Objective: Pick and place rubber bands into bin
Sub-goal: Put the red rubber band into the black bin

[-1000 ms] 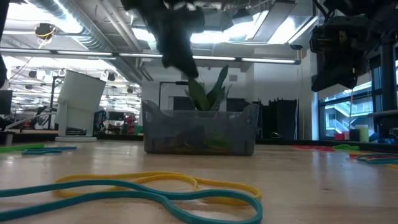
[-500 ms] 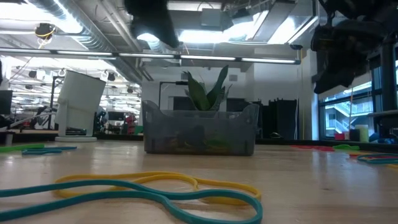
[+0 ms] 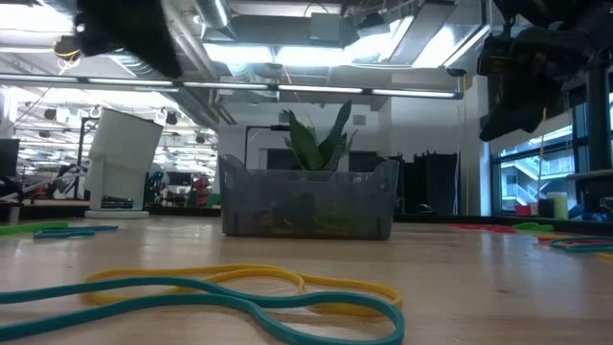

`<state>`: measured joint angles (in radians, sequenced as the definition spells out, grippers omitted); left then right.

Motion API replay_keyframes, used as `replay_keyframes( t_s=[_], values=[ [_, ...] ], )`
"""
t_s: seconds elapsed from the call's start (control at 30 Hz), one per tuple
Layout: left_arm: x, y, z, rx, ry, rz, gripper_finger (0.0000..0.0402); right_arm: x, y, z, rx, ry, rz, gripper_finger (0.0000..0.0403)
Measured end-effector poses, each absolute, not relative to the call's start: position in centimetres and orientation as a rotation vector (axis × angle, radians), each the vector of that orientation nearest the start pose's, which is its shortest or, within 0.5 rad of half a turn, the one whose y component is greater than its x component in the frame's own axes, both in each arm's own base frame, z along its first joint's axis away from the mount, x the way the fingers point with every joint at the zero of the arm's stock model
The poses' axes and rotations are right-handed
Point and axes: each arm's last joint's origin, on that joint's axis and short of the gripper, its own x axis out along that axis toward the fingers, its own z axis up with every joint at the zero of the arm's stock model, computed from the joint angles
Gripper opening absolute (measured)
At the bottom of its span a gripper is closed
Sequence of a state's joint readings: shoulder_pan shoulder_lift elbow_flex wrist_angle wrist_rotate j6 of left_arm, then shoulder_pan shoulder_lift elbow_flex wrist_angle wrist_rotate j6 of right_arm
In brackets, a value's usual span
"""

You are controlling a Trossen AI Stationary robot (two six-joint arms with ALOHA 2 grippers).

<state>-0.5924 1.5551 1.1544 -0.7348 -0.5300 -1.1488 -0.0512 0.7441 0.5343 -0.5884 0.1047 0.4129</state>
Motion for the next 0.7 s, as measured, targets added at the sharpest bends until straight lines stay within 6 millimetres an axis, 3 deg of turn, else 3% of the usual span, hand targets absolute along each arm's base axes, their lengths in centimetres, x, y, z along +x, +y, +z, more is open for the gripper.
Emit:
replay_keyframes(
  t_s=[0.27, 0.43, 0.57, 0.7],
  values=[
    [24.1, -17.0, 22.4, -0.480, 0.905, 0.458, 0.0001, 14.7, -1.1, 22.3, 0.415, 0.718, -0.322, 0.0004],
    [22.5, -16.7, 21.8, -0.446, 0.918, 0.446, 0.0001, 15.0, -1.3, 22.7, 0.426, 0.659, -0.361, 0.0002],
    [20.6, -15.3, 21.8, -0.419, 0.907, 0.428, 0.0001, 15.6, -2.2, 23.6, 0.486, 0.653, -0.454, 0.0002],
    [18.7, -12.7, 21.7, -0.395, 0.889, 0.423, 0.0001, 16.6, -3.7, 24.5, 0.523, 0.713, -0.602, 0.0001]
  ],
)
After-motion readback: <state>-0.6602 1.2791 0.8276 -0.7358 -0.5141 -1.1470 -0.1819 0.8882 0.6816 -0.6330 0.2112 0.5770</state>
